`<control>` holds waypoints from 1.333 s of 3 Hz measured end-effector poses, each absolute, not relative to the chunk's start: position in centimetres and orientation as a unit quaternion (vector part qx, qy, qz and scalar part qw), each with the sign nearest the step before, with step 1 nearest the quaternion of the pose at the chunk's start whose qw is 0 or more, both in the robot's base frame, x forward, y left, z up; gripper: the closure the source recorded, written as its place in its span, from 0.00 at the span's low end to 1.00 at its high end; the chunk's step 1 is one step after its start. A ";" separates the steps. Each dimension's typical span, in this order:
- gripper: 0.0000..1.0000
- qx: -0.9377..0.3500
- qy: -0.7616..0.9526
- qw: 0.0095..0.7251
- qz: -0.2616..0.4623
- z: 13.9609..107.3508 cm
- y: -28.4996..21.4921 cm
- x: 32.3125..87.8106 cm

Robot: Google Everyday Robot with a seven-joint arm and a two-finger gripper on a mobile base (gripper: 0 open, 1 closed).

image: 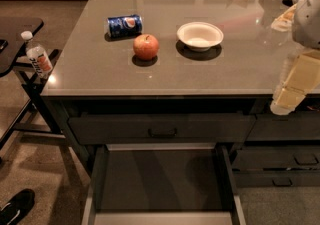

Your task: Place apple into middle drawer

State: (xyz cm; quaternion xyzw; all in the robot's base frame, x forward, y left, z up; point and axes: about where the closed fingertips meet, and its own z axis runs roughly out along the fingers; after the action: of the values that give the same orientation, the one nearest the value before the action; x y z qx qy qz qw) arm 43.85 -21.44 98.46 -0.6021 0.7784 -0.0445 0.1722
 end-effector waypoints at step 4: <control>0.00 -0.674 0.692 0.257 -0.019 99.9 -15.3 46.9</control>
Offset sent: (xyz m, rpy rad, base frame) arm 0.0020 0.0068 0.0000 0.0027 -0.0015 0.0353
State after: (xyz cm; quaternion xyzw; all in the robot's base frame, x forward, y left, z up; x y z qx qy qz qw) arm 46.94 -15.34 99.94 -0.6742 0.6921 -0.0187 0.2572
